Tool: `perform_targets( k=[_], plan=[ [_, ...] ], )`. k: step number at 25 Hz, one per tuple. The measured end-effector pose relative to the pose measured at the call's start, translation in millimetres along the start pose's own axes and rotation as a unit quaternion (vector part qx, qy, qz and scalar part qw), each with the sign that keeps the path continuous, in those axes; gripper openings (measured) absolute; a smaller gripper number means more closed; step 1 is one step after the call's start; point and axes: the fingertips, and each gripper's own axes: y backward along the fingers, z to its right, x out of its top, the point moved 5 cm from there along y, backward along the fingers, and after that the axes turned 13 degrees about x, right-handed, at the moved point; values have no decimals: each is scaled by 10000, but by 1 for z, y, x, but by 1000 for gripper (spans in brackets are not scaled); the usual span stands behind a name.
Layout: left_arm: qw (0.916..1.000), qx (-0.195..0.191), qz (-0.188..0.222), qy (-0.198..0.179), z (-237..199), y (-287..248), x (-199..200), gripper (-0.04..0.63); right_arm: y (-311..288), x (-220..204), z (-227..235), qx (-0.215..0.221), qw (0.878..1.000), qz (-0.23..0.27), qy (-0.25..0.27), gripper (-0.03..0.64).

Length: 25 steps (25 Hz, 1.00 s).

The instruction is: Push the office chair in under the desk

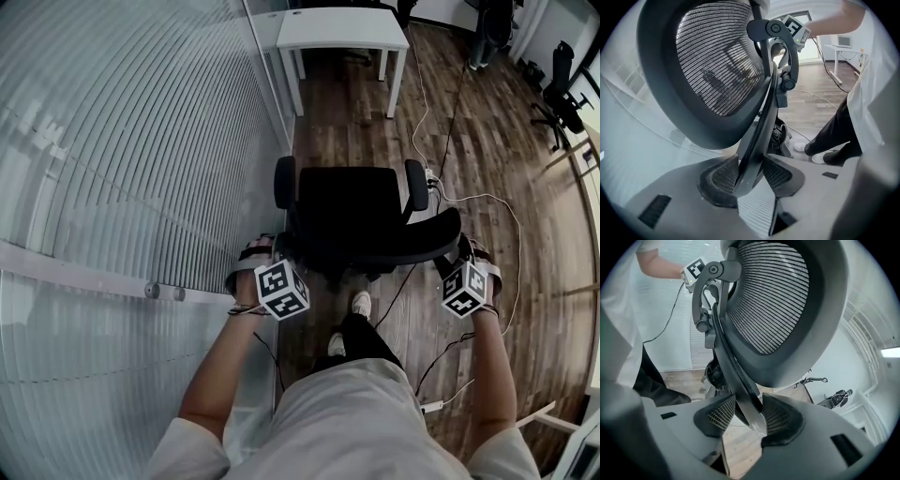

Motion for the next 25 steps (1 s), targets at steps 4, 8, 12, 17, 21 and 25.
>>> perform_targets(
  k=[4,8,12,17,21,25],
  plan=[
    [10000,-1,-13,9,-8,-8,3,178,-4,3,11,-9,10000,-19,-15,187],
    [10000,2,-23,16,-15,-18,3,178,-10,4,20,-9,10000,0,-31,187],
    [10000,-38,-81,-3,-24,-28,3,178,-15,8,26,-6,10000,58,-32,187],
    [10000,8,-98,0,-33,-36,6,178,-18,8,35,-26,9999,137,9,187],
    [9999,-21,-106,19,-40,-42,10,178,-21,9,46,36,9999,116,18,187],
    [9999,7,-93,36,-47,-51,10,178,-27,12,55,-10,9999,153,52,187]
  ],
)
